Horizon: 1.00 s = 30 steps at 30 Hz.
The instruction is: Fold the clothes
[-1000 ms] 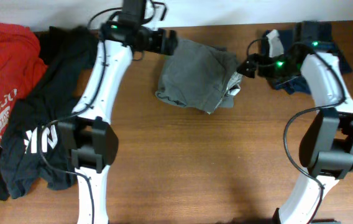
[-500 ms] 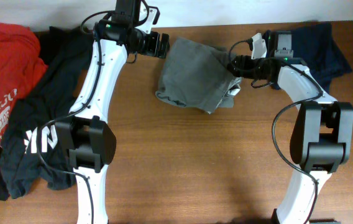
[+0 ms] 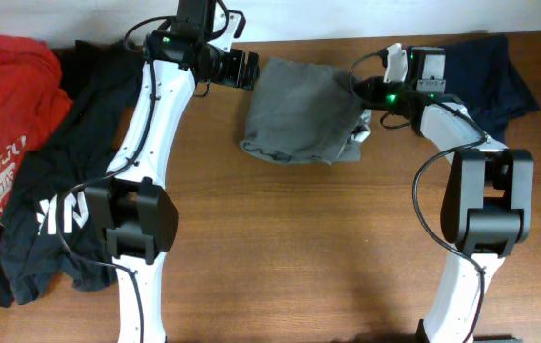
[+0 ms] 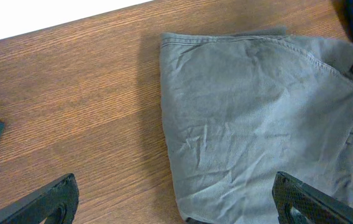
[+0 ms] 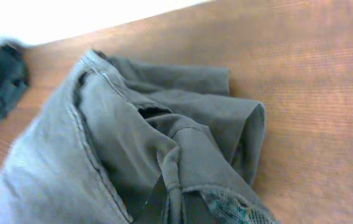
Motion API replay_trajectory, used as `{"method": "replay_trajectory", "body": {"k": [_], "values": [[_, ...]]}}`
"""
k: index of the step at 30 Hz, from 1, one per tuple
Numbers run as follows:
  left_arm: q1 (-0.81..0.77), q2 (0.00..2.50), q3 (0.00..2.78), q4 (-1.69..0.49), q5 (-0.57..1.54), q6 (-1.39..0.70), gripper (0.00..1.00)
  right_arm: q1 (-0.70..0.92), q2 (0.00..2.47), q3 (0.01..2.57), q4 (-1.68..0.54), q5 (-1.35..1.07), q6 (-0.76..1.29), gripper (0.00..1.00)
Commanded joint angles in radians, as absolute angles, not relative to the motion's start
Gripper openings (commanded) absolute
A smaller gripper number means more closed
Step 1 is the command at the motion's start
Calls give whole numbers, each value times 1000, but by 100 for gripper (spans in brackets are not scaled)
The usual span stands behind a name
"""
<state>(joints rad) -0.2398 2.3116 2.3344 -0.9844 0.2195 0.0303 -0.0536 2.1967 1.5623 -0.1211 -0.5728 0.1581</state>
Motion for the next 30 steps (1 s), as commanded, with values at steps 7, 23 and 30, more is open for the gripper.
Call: {"method": "replay_trajectory", "body": {"k": [7, 23, 30], "values": [[-242, 2271, 2354, -988, 213, 47, 99, -26, 2202, 1737, -134, -540, 159, 4], [-262, 2272, 2354, -990, 212, 77, 99, 19, 2355, 1788, -34, -462, 196, 99], [-261, 2272, 2354, -991, 175, 77, 99, -58, 2335, 1969, -367, -471, 181, 99]]}}
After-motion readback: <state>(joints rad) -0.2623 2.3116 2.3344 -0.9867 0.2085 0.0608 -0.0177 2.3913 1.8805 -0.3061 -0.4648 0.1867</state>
